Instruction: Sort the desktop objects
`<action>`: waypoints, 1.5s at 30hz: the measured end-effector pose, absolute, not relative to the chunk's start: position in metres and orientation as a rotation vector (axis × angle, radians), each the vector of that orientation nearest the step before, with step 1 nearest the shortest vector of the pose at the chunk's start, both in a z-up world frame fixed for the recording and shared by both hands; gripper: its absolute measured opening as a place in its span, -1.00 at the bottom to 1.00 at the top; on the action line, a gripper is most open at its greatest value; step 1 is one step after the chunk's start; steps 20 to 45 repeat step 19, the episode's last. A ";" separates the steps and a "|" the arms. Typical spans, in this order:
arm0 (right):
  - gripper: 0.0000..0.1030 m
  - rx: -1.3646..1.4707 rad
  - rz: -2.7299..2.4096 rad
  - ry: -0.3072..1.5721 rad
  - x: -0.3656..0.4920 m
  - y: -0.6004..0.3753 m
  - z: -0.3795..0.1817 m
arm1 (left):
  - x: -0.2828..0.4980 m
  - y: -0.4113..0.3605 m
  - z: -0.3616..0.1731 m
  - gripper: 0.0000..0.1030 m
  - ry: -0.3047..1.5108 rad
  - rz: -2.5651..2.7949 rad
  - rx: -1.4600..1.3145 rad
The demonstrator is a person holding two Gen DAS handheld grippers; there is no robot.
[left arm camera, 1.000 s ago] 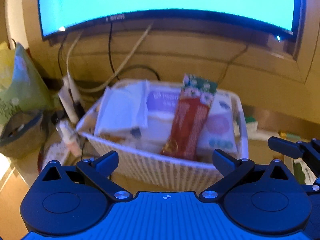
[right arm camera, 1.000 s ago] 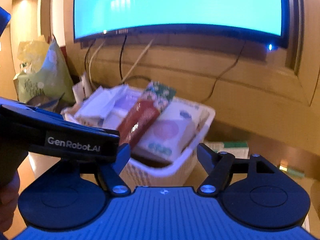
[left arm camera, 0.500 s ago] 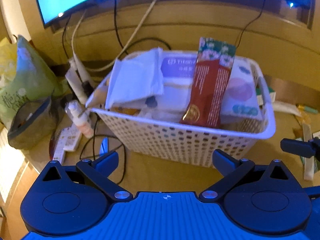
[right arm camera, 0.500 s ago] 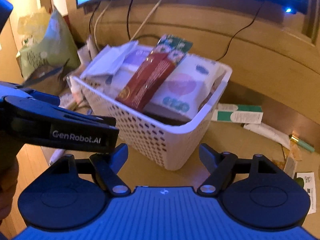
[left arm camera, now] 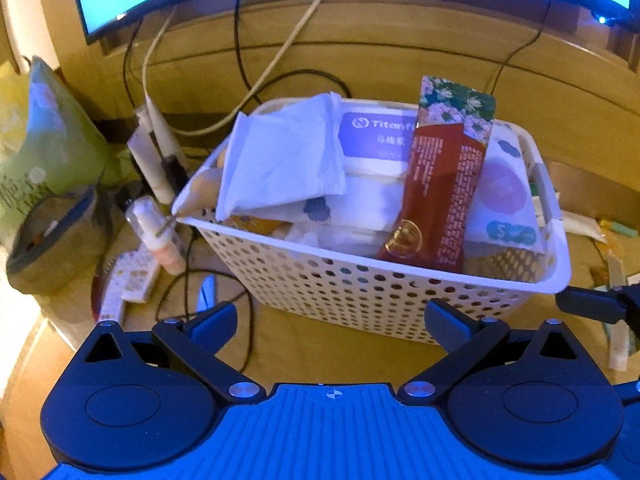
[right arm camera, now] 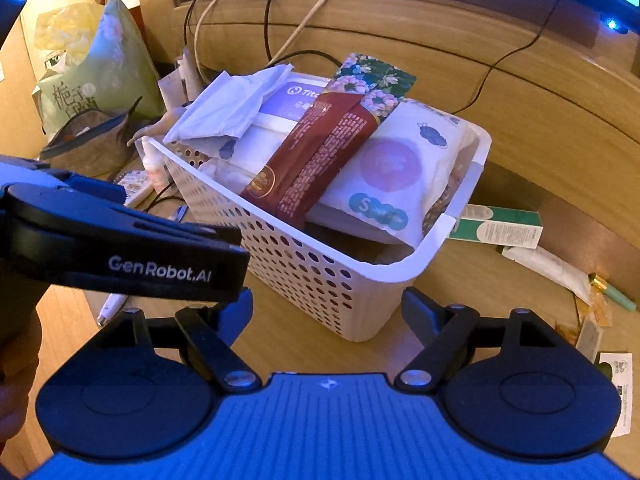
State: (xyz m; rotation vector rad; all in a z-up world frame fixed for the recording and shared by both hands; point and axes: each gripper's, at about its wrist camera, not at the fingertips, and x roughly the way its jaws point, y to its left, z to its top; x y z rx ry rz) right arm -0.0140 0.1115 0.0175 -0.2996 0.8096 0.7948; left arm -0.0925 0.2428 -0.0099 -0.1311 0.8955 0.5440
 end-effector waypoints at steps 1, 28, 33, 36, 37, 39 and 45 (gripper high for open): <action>0.64 -0.300 0.794 0.811 -0.014 0.112 0.017 | -0.092 0.243 -0.010 1.00 0.893 0.543 -0.126; 0.66 -0.308 0.783 0.825 -0.011 0.123 0.016 | -0.089 0.251 -0.018 1.00 0.926 0.536 -0.135; 0.66 -0.308 0.783 0.825 -0.011 0.123 0.016 | -0.089 0.251 -0.018 1.00 0.926 0.536 -0.135; 0.66 -0.308 0.783 0.825 -0.011 0.123 0.016 | -0.089 0.251 -0.018 1.00 0.926 0.536 -0.135; 0.66 -0.308 0.783 0.825 -0.011 0.123 0.016 | -0.089 0.251 -0.018 1.00 0.926 0.536 -0.135; 0.66 -0.308 0.783 0.825 -0.011 0.123 0.016 | -0.089 0.251 -0.018 1.00 0.926 0.536 -0.135; 0.66 -0.308 0.783 0.825 -0.011 0.123 0.016 | -0.089 0.251 -0.018 1.00 0.926 0.536 -0.135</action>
